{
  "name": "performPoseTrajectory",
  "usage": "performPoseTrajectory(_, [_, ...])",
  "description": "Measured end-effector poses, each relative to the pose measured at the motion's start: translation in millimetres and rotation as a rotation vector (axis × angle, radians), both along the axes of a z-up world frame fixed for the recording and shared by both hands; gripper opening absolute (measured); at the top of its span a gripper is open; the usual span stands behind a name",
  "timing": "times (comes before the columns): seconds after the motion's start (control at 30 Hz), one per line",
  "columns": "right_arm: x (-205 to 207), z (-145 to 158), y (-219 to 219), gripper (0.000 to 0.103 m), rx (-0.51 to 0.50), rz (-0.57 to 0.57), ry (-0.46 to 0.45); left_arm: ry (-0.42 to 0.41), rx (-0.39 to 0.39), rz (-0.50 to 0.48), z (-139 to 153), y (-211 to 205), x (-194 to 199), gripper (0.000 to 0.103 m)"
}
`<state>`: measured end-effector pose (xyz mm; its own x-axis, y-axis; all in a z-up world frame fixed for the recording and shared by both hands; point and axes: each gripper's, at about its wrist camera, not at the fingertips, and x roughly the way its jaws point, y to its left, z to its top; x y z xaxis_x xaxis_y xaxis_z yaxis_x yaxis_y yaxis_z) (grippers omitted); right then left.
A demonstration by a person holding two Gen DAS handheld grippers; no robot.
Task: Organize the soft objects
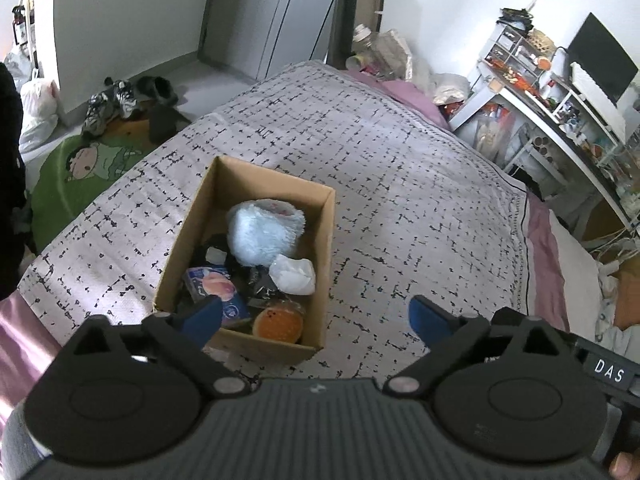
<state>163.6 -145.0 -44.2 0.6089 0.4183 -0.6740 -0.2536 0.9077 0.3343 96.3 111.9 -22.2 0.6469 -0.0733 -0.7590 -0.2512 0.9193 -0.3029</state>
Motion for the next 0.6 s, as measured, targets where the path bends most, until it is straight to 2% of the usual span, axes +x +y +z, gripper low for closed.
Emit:
performPoseTrajectory(0.43, [-30, 13, -26, 0.103, 0.002, -0.079, -0.077, -0.065, 0.033, -0.047, 17, -17, -24, 0.102])
performPoseTrajectory(0.6, [-40, 21, -34, 0.103, -0.007, -0.095, -0.101, -0.081, 0.023, -0.065, 24, -20, -32, 0.102])
